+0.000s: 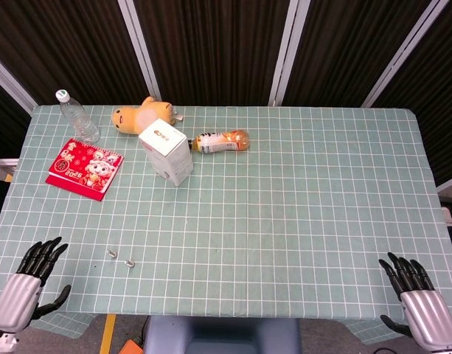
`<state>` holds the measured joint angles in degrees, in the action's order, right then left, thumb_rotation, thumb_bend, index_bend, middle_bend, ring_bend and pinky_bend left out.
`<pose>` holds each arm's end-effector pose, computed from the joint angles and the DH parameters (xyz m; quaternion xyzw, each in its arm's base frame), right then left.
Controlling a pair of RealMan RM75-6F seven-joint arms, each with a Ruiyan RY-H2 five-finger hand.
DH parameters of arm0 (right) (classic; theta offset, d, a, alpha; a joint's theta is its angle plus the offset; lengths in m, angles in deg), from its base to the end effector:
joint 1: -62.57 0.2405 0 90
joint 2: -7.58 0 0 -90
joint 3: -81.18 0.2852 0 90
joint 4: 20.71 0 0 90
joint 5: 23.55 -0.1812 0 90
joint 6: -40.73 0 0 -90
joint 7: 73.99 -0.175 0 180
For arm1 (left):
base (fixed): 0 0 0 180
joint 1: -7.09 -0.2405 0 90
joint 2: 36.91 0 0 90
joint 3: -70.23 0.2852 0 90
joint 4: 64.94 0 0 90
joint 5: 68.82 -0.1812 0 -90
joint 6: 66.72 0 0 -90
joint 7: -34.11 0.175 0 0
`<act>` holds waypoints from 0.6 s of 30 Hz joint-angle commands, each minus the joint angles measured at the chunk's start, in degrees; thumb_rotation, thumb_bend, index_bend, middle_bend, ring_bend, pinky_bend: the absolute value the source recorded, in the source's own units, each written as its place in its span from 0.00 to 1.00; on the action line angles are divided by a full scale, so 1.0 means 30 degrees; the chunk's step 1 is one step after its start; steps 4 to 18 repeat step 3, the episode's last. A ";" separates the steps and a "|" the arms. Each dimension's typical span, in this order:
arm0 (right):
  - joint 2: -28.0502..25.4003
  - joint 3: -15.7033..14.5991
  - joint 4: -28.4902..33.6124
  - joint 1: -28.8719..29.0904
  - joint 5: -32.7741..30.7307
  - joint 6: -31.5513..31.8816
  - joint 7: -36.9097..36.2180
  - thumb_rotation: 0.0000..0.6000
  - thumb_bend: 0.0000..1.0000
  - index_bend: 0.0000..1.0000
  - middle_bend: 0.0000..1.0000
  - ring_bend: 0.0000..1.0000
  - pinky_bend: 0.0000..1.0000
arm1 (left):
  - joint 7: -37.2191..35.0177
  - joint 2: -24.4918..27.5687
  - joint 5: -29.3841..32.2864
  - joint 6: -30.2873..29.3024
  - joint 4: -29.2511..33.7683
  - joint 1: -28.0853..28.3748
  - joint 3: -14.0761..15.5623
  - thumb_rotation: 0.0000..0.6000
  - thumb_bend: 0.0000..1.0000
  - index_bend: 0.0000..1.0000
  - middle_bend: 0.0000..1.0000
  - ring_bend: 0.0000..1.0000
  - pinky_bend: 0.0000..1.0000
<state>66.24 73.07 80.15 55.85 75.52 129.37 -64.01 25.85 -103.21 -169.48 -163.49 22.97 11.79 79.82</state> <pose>-0.3094 -0.1106 0.1862 0.6585 -0.4057 0.3057 0.5553 -0.2999 0.1666 0.1726 -0.6456 -0.3812 -0.4597 0.4761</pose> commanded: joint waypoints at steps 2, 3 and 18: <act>-0.0040 -0.0001 -0.0048 -0.0047 -0.0042 0.0004 -0.0051 1.00 0.16 0.00 0.00 0.00 0.00 | -0.0263 0.0436 -0.0314 -0.0051 -0.0440 -0.0294 0.0132 1.00 0.38 0.00 0.00 0.00 0.03; -0.0042 0.0001 -0.0047 -0.0042 -0.0062 -0.0023 -0.0053 1.00 0.16 0.00 0.00 0.00 0.00 | -0.0151 0.0442 -0.0287 0.0042 -0.0430 -0.0297 0.0098 1.00 0.38 0.00 0.00 0.00 0.03; -0.0042 0.0001 -0.0047 -0.0042 -0.0062 -0.0023 -0.0053 1.00 0.16 0.00 0.00 0.00 0.00 | -0.0151 0.0442 -0.0287 0.0042 -0.0430 -0.0297 0.0098 1.00 0.38 0.00 0.00 0.00 0.03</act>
